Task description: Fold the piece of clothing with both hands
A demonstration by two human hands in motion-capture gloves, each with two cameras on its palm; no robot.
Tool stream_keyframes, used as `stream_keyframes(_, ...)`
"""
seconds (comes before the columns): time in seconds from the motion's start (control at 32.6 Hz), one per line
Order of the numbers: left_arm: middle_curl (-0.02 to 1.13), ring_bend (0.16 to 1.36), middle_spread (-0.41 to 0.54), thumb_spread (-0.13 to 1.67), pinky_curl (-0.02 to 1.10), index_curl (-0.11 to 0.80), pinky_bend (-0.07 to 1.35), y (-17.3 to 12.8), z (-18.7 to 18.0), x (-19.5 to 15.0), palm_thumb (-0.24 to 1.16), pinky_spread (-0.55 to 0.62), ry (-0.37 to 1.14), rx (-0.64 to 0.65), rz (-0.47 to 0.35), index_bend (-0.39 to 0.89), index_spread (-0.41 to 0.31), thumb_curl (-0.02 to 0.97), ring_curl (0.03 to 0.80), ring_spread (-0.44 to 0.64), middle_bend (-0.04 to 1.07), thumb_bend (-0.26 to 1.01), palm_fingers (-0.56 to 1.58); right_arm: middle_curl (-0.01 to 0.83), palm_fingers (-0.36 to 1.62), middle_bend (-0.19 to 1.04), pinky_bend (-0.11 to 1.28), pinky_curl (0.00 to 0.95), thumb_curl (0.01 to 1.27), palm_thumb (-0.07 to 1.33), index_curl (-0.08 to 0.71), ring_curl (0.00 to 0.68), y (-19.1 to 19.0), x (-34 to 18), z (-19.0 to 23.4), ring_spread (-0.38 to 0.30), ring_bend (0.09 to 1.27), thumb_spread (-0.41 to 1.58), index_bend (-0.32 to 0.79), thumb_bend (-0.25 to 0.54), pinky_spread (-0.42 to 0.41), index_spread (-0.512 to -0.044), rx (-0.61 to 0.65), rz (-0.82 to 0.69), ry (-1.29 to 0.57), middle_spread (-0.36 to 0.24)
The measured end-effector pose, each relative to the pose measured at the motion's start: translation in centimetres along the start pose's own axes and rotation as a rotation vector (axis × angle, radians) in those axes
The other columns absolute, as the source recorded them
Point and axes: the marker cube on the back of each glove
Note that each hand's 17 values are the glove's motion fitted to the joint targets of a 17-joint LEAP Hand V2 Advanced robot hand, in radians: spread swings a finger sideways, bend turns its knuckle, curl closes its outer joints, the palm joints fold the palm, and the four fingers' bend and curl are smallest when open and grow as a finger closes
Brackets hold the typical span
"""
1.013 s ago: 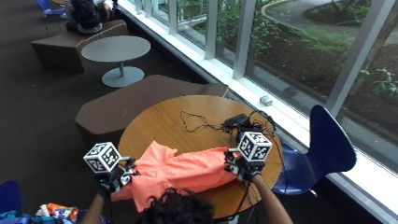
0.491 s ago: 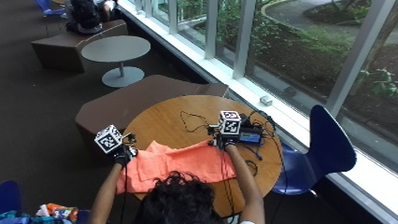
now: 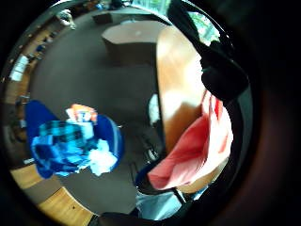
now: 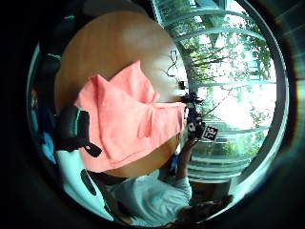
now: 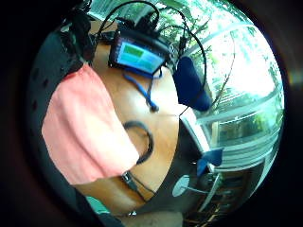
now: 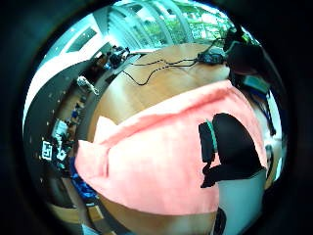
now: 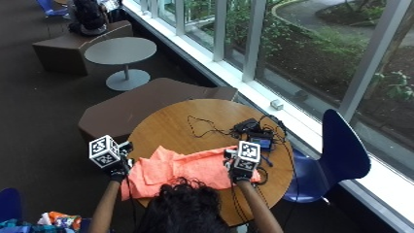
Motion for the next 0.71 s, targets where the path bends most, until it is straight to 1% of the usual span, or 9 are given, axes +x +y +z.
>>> stream_keyframes(0.06, 0.45, 0.98, -0.138, 1.11, 0.51, 0.156, 0.79, 1.3, 1.0, -0.1, 0.82, -0.18, -0.096, 0.052, 0.054, 0.07, -0.078, 0.36, 0.458, -0.3, 0.35, 0.02, 0.46, 0.503, 0.62, 0.41, 0.57, 0.438, 0.34, 0.83, 0.462, 0.469, 3.6, 1.1, 0.0, -0.153, 0.53, 1.18, 0.28, -0.016, -0.063, -0.308, -0.056, 0.073, -0.073, -0.184)
stream_keyframes(0.15, 0.42, 0.92, -0.145, 1.11, 0.48, 0.162, 0.74, 3.3, 4.0, 0.4, 0.83, -0.15, -0.204, 0.07, 0.142, 0.11, -0.087, 0.367, 0.418, -0.28, 0.35, 0.02, 0.52, 0.482, 0.56, 0.35, 0.57, 0.427, 0.34, 0.77, 0.458, 0.441, 6.5, 2.5, 1.8, -0.083, 0.46, 1.2, 0.24, -0.034, 0.009, -0.304, -0.14, 0.16, -0.081, -0.134)
stream_keyframes(0.25, 0.41, 0.83, -0.162, 1.15, 0.46, 0.202, 0.65, 6.9, 5.9, 2.3, 0.79, -0.12, -0.308, -0.008, 0.196, 0.19, -0.12, 0.36, 0.386, -0.24, 0.35, -0.01, 0.59, 0.46, 0.3, 0.28, 0.54, 0.426, 0.33, 0.69, 0.457, 0.423, 7.8, 2.9, 3.9, 0.014, 0.38, 1.23, 0.19, -0.044, 0.113, -0.287, -0.239, 0.194, -0.017, -0.028)
stream_keyframes(0.34, 0.42, 0.7, -0.147, 1.21, 0.43, 0.261, 0.51, 9.1, 8.1, 3.4, 0.62, -0.01, -0.414, -0.119, 0.236, 0.3, -0.14, 0.316, 0.36, -0.15, 0.34, -0.08, 0.46, 0.438, 0.18, 0.23, 0.53, 0.413, 0.33, 0.69, 0.413, 0.412, 8.7, 2.7, 5.5, 0.049, 0.4, 1.3, 0.08, -0.014, 0.143, -0.274, -0.271, 0.188, 0.03, 0.036)
stream_keyframes(0.43, 0.43, 0.68, -0.079, 1.24, 0.43, 0.285, 0.45, 9.2, 10.6, 3.1, 0.42, 0.13, -0.48, -0.201, 0.281, 0.3, -0.131, 0.261, 0.37, -0.05, 0.27, -0.11, 0.25, 0.435, 0.11, 0.25, 0.47, 0.39, 0.32, 0.67, 0.394, 0.391, 9.5, 2.0, 6.1, 0.064, 0.36, 1.38, 0.11, -0.002, 0.159, -0.273, -0.184, 0.157, 0.094, 0.068)
stream_keyframes(0.49, 0.43, 0.68, -0.046, 1.25, 0.42, 0.291, 0.44, 9.0, 11.4, 2.8, 0.28, 0.19, -0.481, -0.221, 0.292, 0.27, -0.127, 0.224, 0.371, 0.0, 0.24, -0.12, 0.19, 0.442, 0.27, 0.31, 0.43, 0.361, 0.32, 0.7, 0.38, 0.377, 9.9, 1.5, 6.0, 0.018, 0.38, 1.44, 0.14, 0.02, 0.138, -0.268, -0.118, 0.129, 0.128, 0.043)
stream_keyframes(0.52, 0.43, 0.67, -0.036, 1.26, 0.41, 0.297, 0.42, 9.0, 11.5, 2.6, 0.28, 0.22, -0.469, -0.231, 0.294, 0.27, -0.126, 0.223, 0.359, 0.02, 0.23, -0.09, 0.21, 0.424, 0.21, 0.27, 0.42, 0.346, 0.31, 0.68, 0.368, 0.354, 10.0, 1.3, 5.9, 0.028, 0.36, 1.45, 0.13, 0.01, 0.149, -0.267, -0.084, 0.114, 0.134, 0.063)
stream_keyframes(0.58, 0.4, 0.67, -0.022, 1.27, 0.38, 0.295, 0.4, 8.9, 11.5, 2.4, 0.17, 0.27, -0.435, -0.252, 0.299, 0.23, -0.125, 0.196, 0.342, 0.05, 0.21, -0.1, 0.2, 0.437, 0.48, 0.32, 0.42, 0.336, 0.33, 0.78, 0.355, 0.368, 9.9, 1.0, 5.5, -0.029, 0.44, 1.5, 0.12, 0.07, 0.105, -0.272, -0.024, 0.093, 0.105, 0.0)
stream_keyframes(0.71, 0.38, 0.64, -0.013, 1.27, 0.36, 0.305, 0.39, 8.8, 11.7, 3.0, 0.11, 0.34, -0.408, -0.261, 0.307, 0.19, -0.123, 0.187, 0.32, 0.09, 0.18, -0.05, 0.21, 0.428, 0.77, 0.31, 0.5, 0.338, 0.38, 0.93, 0.336, 0.356, 9.1, 1.0, 3.3, -0.116, 0.48, 1.46, 0.11, 0.128, 0.016, -0.286, -0.016, 0.127, -0.178, -0.054)
